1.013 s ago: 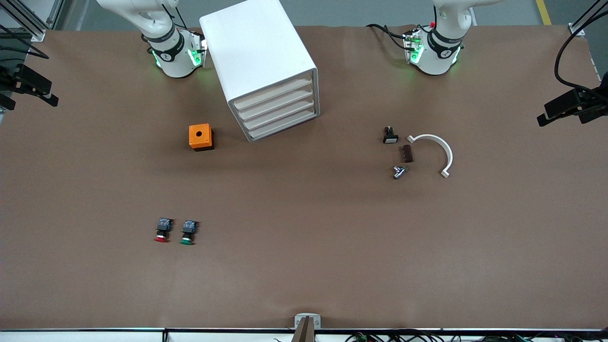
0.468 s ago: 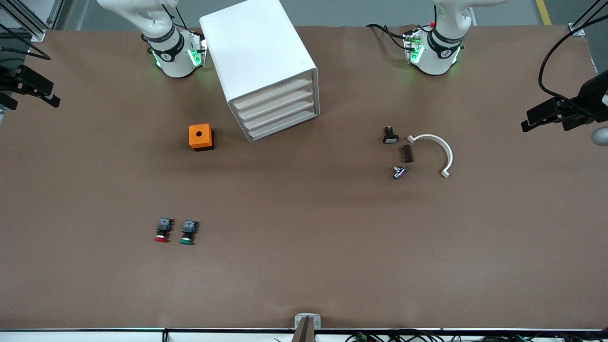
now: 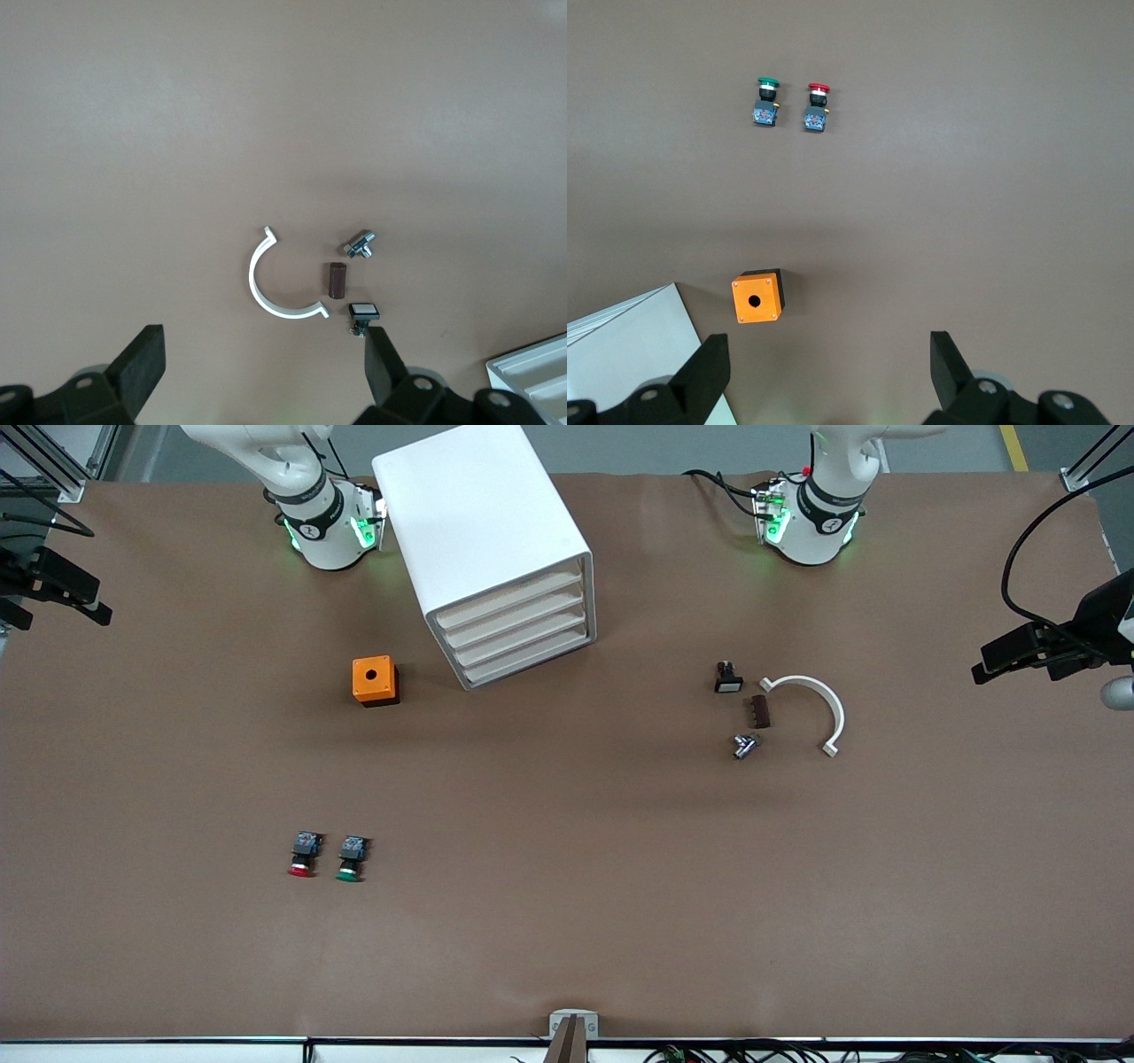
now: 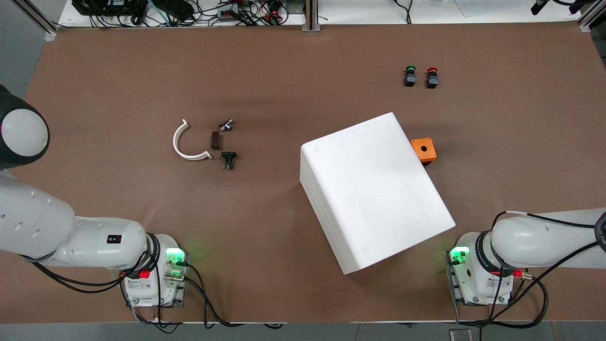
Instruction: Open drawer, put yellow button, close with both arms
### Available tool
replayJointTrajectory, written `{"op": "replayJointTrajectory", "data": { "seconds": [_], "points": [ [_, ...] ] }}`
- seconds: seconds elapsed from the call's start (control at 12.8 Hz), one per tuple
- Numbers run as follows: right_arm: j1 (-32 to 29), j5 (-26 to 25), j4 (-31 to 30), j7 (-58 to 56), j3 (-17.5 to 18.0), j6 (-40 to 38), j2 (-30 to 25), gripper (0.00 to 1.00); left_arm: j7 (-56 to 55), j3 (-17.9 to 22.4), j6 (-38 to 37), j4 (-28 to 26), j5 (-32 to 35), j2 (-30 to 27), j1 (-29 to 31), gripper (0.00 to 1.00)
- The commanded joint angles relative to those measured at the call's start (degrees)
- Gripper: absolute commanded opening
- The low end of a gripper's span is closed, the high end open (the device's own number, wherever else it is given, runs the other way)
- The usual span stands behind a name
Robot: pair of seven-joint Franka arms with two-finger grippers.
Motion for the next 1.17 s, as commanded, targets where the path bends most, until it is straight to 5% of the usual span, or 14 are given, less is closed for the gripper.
{"op": "replayJointTrajectory", "data": {
  "seconds": [0.0, 0.55, 1.09],
  "points": [
    [-0.9, 0.9, -1.5, 0.4, 0.6, 0.6, -1.6, 1.0, 0.9, 0.2, 1.9, -1.4, 1.9, -1.3, -0.6, 0.99],
    [-0.9, 0.9, -1.5, 0.2, 0.5, 0.5, -1.5, 1.0, 2.0, 0.4, 5.1, -0.8, 3.1, -1.9, -0.2, 1.0],
    [-0.9, 0.2, -1.5, -1.1, 0.5, 1.6, -1.5, 1.0, 3.4, 0.2, -1.5, -0.8, 3.1, -4.2, -0.4, 1.0]
  ]
}}
